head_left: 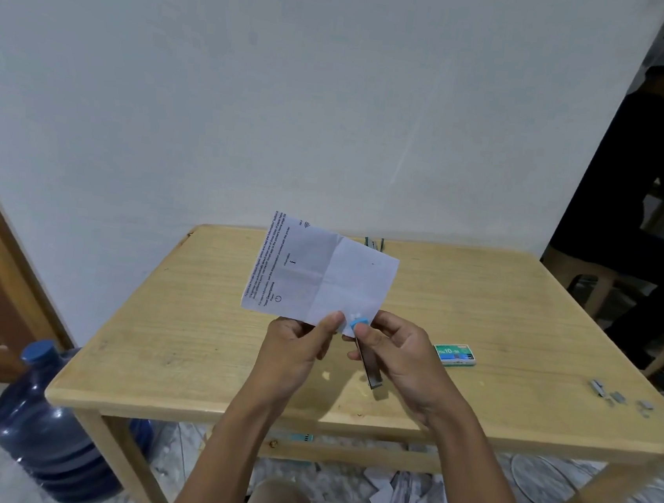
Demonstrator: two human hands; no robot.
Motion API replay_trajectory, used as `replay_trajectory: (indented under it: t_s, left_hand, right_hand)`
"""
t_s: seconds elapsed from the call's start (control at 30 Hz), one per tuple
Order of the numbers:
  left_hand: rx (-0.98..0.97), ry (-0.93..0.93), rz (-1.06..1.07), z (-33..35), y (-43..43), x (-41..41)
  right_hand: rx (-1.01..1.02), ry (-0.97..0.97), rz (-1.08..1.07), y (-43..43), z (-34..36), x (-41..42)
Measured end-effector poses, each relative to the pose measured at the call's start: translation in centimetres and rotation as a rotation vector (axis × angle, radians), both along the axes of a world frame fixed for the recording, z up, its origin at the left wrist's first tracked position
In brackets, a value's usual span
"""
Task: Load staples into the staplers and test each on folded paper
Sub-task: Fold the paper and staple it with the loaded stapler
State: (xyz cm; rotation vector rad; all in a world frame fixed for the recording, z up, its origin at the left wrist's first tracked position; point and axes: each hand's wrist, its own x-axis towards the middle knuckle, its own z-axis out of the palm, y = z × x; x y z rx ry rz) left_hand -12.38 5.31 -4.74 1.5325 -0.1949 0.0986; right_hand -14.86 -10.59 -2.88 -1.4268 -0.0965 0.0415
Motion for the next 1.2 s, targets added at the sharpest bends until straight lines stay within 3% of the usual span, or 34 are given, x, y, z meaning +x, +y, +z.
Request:
replay_trajectory:
  t_s: [0.3, 0.53, 0.87, 1.07, 1.2]
  left_hand:
    - [-0.052, 0.033, 0.002, 0.1, 0.0, -0.1]
    - [-0.040, 0.027, 0.007, 0.0, -0.2, 0.1]
    - [-0.062, 0.048, -0.001, 0.1, -0.1, 0.4]
    - [-0.171, 0.125, -0.013, 0.2, 0.2, 0.7]
    - [-0.220, 0.181, -0.063, 0.2, 0.8, 0.6]
  right_hand:
    - [0.021, -0.040, -0.045, 0.5, -0.9, 0.4]
    - [0.182, -0.018, -0.061, 1.3, -1.0, 0.3]
    - [0.070, -0.012, -0.118, 1.7, -0.9, 0.5]
    - [0.305, 0.104, -0.051, 1.7, -0.6, 0.7]
    - [0.143, 0.060, -0.169, 1.4, 0.0, 1.4]
